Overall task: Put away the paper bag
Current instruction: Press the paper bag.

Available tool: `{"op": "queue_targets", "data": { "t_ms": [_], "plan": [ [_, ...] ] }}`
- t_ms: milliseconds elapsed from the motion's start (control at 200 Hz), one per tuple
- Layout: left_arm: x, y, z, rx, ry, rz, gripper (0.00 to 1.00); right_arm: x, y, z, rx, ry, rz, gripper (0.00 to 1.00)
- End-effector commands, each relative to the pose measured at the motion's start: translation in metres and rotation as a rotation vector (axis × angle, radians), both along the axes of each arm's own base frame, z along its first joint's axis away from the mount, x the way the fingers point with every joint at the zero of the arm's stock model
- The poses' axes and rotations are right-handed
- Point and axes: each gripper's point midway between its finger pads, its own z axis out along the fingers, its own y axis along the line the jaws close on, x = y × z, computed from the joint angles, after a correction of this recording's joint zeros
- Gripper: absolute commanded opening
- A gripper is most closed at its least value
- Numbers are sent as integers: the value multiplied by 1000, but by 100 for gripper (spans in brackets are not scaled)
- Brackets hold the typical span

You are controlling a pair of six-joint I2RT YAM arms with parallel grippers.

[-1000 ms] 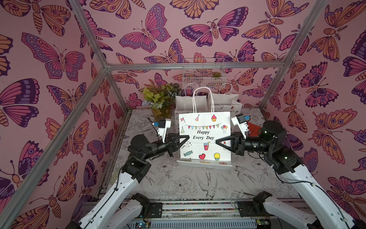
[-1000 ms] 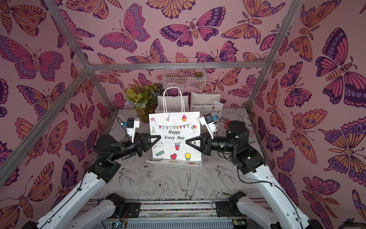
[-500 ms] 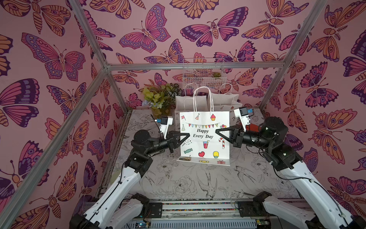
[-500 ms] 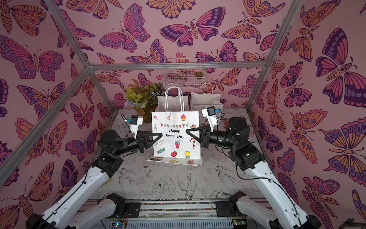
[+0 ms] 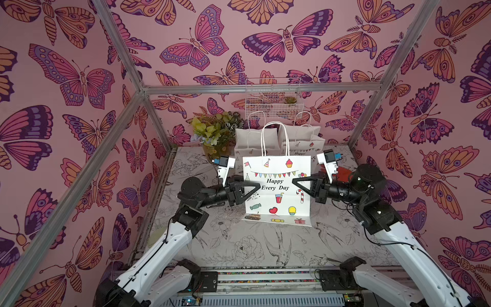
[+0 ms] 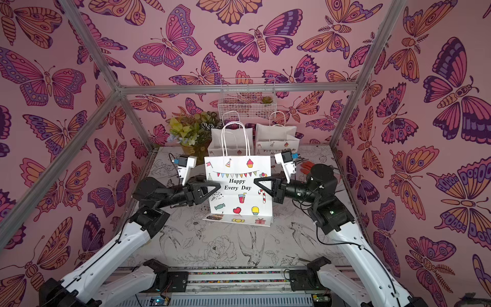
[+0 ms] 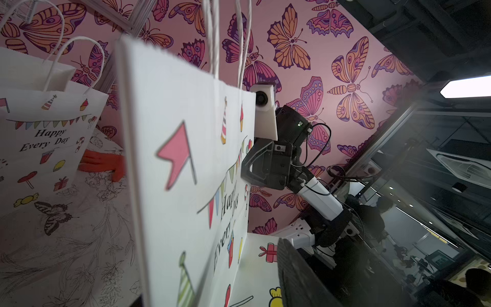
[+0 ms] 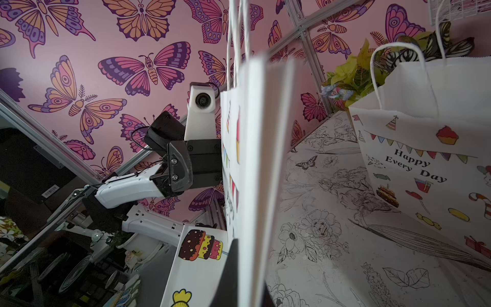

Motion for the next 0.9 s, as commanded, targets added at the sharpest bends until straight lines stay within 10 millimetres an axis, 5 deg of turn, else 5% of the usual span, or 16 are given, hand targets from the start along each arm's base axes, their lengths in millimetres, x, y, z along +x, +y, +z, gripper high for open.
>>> {"op": "queue_targets", "data": {
  "t_ms": [0, 250, 345, 551, 611, 786, 891],
  "plan": [
    [-11, 6, 25, -49, -51, -2, 54, -6, 5, 4, 35, -35, 85, 0],
    [-20, 13, 53, -74, -78, 16, 38, -2, 11, -9, 53, -5, 136, 0],
    [-22, 17, 52, -61, -81, 48, 19, 0, 11, -10, 51, -1, 140, 0],
    [-25, 17, 53, -2, -74, 44, 11, 12, 6, 13, 96, -24, 97, 0],
    [-24, 19, 56, -9, -66, 57, 0, 12, 7, 19, 114, -32, 100, 0],
    [-16, 18, 48, 49, -35, 93, 0, 13, 10, 20, 121, -23, 130, 0],
    [-9, 15, 34, 72, -2, 102, 42, 13, 10, 17, 116, -24, 131, 0]
  ]
}}
